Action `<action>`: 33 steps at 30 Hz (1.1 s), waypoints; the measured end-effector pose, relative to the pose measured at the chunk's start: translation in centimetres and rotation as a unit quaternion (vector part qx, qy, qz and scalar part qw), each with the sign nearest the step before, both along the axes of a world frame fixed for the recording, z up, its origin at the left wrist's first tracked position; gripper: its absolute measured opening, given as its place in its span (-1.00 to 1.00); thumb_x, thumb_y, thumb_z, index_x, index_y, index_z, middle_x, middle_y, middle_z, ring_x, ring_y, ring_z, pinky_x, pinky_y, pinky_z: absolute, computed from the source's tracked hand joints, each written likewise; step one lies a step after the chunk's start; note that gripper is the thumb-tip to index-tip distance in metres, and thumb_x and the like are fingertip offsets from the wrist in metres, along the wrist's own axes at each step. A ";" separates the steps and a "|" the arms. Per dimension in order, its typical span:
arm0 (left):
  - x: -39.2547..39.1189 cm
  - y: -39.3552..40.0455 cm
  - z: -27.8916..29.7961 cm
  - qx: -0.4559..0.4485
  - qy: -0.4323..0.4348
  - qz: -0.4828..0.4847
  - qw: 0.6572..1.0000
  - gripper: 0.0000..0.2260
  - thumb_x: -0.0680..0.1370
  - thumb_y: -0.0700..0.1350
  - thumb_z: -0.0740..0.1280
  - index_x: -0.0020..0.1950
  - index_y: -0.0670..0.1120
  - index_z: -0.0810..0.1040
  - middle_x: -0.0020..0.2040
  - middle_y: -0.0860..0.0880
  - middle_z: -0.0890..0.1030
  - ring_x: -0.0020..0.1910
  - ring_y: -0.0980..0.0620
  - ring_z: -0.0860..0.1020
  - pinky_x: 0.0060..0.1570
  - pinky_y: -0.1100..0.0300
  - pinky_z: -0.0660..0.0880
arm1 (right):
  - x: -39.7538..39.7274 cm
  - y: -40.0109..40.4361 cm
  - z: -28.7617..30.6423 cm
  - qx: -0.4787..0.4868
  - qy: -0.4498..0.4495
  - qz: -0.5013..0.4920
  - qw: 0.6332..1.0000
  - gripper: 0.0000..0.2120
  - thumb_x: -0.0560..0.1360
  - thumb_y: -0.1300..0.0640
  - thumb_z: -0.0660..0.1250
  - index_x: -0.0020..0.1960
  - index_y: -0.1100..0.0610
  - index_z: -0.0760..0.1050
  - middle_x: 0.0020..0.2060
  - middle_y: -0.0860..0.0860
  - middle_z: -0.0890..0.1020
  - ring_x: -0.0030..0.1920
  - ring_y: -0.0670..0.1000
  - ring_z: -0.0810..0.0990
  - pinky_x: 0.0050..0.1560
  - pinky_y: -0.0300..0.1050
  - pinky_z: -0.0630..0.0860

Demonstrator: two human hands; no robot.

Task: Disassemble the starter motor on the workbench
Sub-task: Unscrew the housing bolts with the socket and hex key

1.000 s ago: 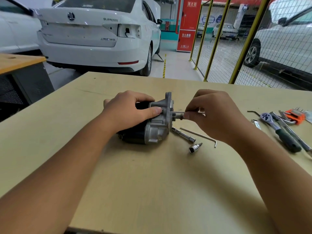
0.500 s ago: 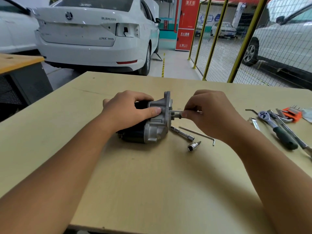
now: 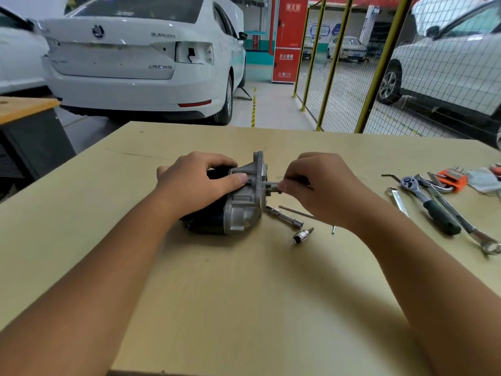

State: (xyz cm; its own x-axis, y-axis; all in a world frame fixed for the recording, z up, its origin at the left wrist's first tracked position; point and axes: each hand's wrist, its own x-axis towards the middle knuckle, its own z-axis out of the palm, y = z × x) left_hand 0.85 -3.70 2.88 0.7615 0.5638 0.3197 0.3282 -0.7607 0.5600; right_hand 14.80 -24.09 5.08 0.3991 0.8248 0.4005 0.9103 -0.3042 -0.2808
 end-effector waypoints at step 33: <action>3.3 1.2 0.5 0.037 0.089 -0.054 0.994 -0.39 0.28 0.59 0.02 0.29 0.53 0.43 0.27 0.32 0.57 0.36 0.11 0.44 0.14 -0.01 0.12 | 0.5 0.7 0.1 0.019 -0.095 -0.070 0.993 -0.84 0.57 0.02 0.36 -0.03 0.05 0.70 -0.14 -0.06 0.60 -0.16 0.06 0.57 -0.19 -0.01 0.53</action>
State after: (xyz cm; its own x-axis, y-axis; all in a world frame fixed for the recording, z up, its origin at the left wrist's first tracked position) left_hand 4.15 -2.52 3.39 0.8643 0.4557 0.2127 0.3309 -0.8338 0.4418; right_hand 15.26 -23.43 5.17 0.4229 0.7492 0.5097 0.8976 -0.4236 -0.1221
